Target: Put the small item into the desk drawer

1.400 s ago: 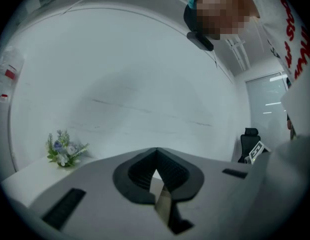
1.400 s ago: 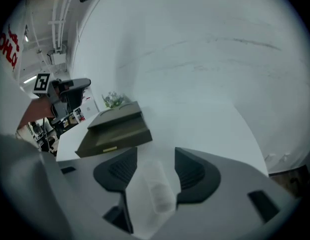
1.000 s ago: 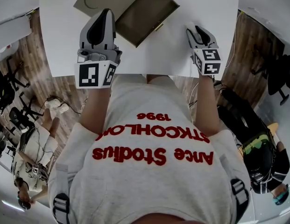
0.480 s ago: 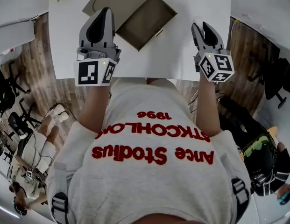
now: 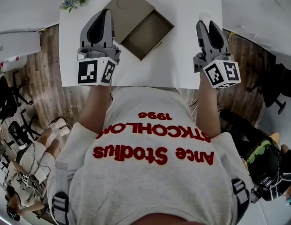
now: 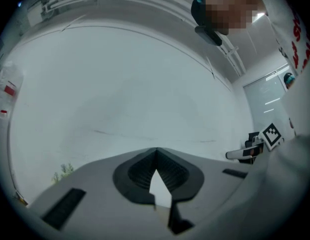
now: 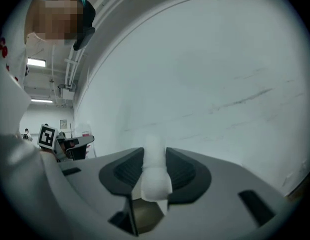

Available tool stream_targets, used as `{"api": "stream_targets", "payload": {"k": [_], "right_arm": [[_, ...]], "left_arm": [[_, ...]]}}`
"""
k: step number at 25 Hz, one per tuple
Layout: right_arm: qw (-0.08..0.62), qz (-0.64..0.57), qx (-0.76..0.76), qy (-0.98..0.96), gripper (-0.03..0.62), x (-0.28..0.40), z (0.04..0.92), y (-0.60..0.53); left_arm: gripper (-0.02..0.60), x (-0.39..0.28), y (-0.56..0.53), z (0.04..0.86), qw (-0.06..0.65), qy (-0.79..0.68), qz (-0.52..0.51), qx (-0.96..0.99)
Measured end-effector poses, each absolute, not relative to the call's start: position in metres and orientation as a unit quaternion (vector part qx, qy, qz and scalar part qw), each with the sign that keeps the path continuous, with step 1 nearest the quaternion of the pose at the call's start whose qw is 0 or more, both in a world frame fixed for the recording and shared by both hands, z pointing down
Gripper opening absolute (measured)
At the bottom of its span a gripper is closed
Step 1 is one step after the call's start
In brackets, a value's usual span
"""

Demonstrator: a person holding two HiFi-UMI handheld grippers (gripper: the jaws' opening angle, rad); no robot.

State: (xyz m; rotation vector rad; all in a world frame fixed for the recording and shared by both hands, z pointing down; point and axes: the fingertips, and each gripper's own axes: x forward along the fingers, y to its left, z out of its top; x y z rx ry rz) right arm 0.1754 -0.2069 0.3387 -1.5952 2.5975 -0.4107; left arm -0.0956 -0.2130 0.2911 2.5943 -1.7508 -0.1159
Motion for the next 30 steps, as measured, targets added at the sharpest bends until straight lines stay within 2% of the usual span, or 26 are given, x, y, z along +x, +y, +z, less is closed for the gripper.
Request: {"api": "stream_targets", "payload": {"k": [7, 13, 30], "right_arm": [[0.099, -0.077, -0.519, 0.845, 0.137, 0.181, 0.288, -0.199], [0.129, -0.05, -0.52, 0.843, 0.135, 0.185, 0.257, -0.198], [0.105, -0.077, -0.435, 0.891, 0.135, 0.115, 0.271, -0.208]], "left_arm": [[0.005, -0.097, -0.21, 0.269, -0.024, -0.561, -0.051, 0.826], [0.005, -0.103, -0.208, 0.254, -0.048, -0.566, -0.06, 0.821], [0.005, -0.151, -0.184, 0.263, -0.045, -0.626, -0.045, 0.777]]}}
